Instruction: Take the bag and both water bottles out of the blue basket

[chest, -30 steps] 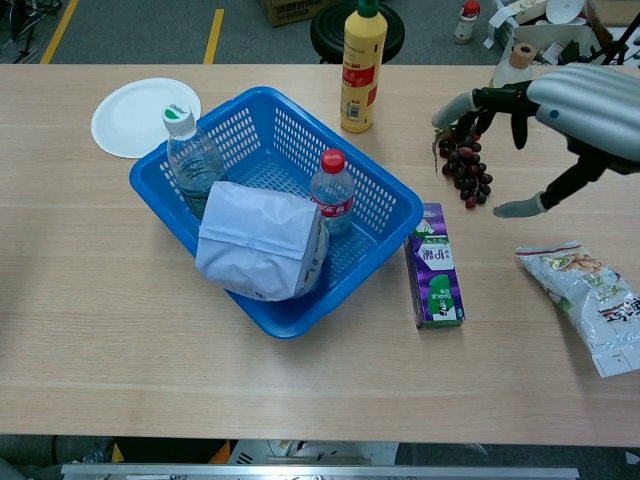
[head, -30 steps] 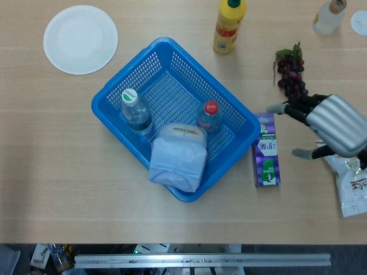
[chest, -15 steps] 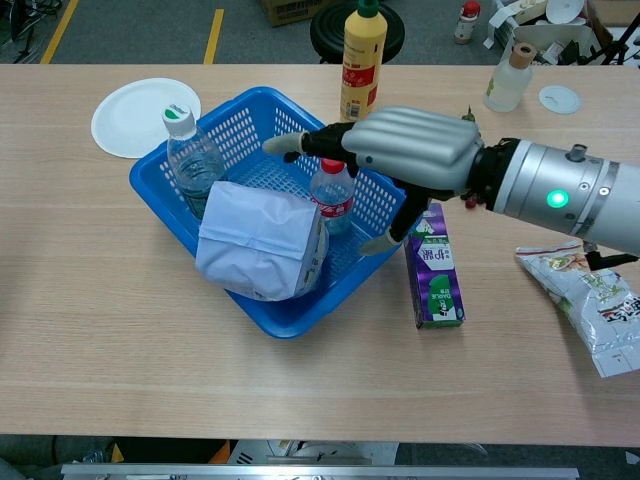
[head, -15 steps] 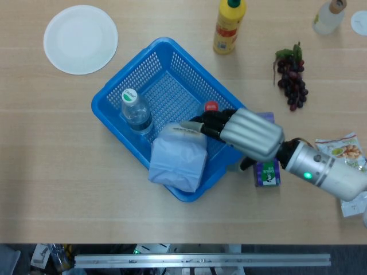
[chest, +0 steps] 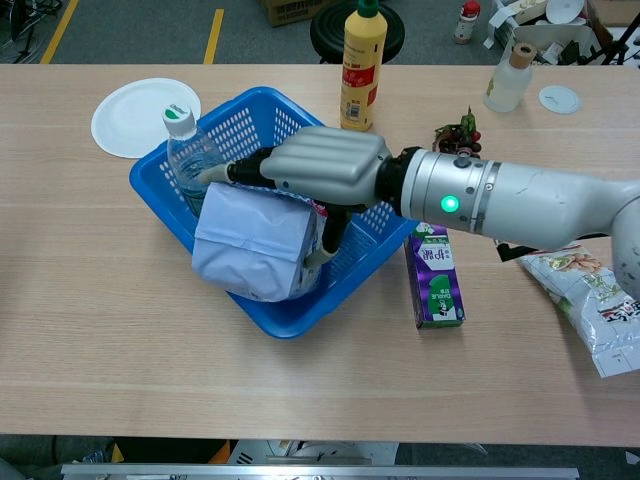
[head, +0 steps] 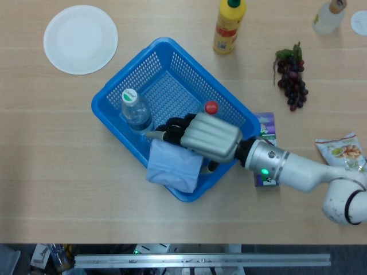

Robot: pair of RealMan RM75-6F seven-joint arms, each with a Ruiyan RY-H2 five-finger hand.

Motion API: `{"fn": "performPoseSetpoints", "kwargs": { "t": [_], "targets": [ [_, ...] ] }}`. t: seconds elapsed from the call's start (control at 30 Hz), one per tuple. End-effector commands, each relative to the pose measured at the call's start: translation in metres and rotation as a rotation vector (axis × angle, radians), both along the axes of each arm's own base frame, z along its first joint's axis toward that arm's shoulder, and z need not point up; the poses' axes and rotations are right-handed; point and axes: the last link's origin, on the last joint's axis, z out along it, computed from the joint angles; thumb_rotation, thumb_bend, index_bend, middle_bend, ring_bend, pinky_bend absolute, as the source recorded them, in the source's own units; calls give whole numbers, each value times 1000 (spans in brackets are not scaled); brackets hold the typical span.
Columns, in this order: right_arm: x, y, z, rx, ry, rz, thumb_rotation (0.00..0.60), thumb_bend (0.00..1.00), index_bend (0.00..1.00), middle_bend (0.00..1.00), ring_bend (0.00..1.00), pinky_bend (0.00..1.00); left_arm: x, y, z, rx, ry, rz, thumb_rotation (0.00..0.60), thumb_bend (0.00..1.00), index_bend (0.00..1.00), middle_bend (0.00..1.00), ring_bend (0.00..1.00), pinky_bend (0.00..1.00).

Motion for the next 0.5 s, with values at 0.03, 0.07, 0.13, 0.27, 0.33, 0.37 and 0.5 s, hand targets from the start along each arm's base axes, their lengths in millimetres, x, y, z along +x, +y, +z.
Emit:
{"fn": "performPoseSetpoints", "kwargs": {
  "t": [0.03, 0.07, 0.13, 0.27, 0.33, 0.37, 0.5],
  "targets": [
    [5, -4, -8, -10, -14, -6, 600, 0, 237, 301, 222, 410, 0, -1, 1, 1, -1, 0, 600, 229, 196, 277, 237, 355],
    [5, -4, -9, -13, -17, -7, 600, 2, 327, 351, 273, 460, 0, -1, 1, 1, -1, 0, 600, 229, 196, 277, 237, 354],
    [4, -7, -12, -33, -27, -12, 600, 29, 490, 451, 395, 595, 0, -2, 1, 2, -3, -1, 600, 229, 196, 277, 237, 354],
    [1, -15, -13, -57, -66, -44, 600, 137, 674, 594, 584, 803, 0, -3, 2, 3, -2, -2, 600, 228, 196, 277, 237, 354],
    [0, -17, -10, -59, -90, -54, 600, 150, 694, 611, 615, 834, 0, -2, 1, 1, -1, 0, 600, 228, 196, 276, 238, 354],
    [0, -18, -7, -60, -111, -61, 600, 154, 699, 616, 624, 844, 0, -2, 1, -1, 0, 1, 600, 228, 196, 277, 238, 354],
    [-1, -19, 7, -52, -180, -78, 600, 154, 703, 620, 636, 855, 0, -1, 0, -5, 1, 0, 600, 228, 196, 276, 237, 354]
  ]
}}
